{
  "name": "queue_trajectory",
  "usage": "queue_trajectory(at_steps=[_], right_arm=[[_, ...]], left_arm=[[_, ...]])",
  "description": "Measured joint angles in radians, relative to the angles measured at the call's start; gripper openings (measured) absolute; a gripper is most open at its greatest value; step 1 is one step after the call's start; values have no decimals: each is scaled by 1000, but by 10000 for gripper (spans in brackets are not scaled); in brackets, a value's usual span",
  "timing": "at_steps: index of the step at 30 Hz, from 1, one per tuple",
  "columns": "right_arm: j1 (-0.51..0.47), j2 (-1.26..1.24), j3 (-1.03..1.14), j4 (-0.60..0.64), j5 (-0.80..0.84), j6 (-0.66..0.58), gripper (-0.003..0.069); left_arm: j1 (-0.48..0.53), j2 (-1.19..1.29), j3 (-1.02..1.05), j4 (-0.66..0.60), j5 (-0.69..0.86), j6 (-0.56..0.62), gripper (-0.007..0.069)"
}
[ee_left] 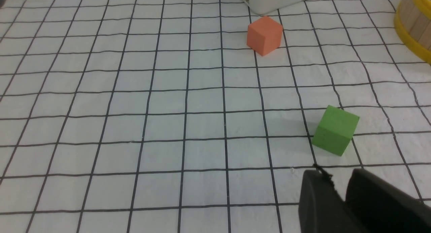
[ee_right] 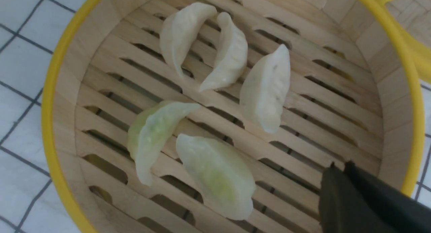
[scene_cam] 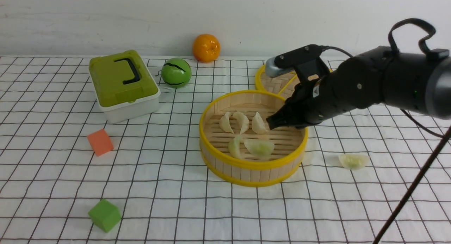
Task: Put the dumplings into the steamer on the table with the white tablecloth.
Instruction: 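Reach for and grasp a dumpling lying on the table beside the steamer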
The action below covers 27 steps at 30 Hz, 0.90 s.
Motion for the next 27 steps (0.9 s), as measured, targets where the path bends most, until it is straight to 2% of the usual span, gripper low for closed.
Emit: queue_trajectory(at_steps=[10,17,24,27], right_arm=[[10,96,0,69,-47,-3,-23],[83,99,0,148,-47,-3,-22],[100,98,0,137,-3,-29,-18],[99,79,0,74,67,-34,-15]], left_arm=[[0,0,0,0,-2,0,135],[0,0,0,0,-6,0,141],[0,0,0,0,-7,0,145],[0,0,0,0,-8,0,146]])
